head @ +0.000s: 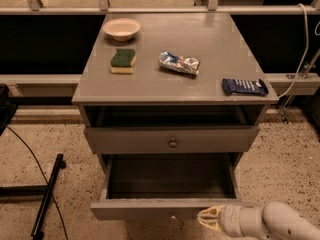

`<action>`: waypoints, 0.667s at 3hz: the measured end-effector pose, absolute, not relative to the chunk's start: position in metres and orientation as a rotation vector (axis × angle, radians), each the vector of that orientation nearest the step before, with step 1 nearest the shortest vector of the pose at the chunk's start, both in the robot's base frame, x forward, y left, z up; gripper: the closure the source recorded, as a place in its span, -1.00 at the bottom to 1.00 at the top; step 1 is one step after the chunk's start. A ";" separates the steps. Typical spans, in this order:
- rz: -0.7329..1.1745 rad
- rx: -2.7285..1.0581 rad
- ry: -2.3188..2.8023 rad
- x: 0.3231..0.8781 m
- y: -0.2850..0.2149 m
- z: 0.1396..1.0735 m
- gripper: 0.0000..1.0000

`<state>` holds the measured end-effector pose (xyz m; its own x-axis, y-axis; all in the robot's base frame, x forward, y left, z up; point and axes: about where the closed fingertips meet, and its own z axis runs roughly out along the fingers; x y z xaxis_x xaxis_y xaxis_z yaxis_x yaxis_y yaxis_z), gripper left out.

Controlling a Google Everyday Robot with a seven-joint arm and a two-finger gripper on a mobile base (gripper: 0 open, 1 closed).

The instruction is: Close middle drawer

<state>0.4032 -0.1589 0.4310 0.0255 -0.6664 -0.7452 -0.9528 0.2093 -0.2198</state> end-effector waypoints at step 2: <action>0.408 -1.505 1.654 0.446 -0.152 0.416 1.00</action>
Offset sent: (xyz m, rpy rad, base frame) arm 0.0738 0.0036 -0.0225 0.0297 -0.1338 -0.0349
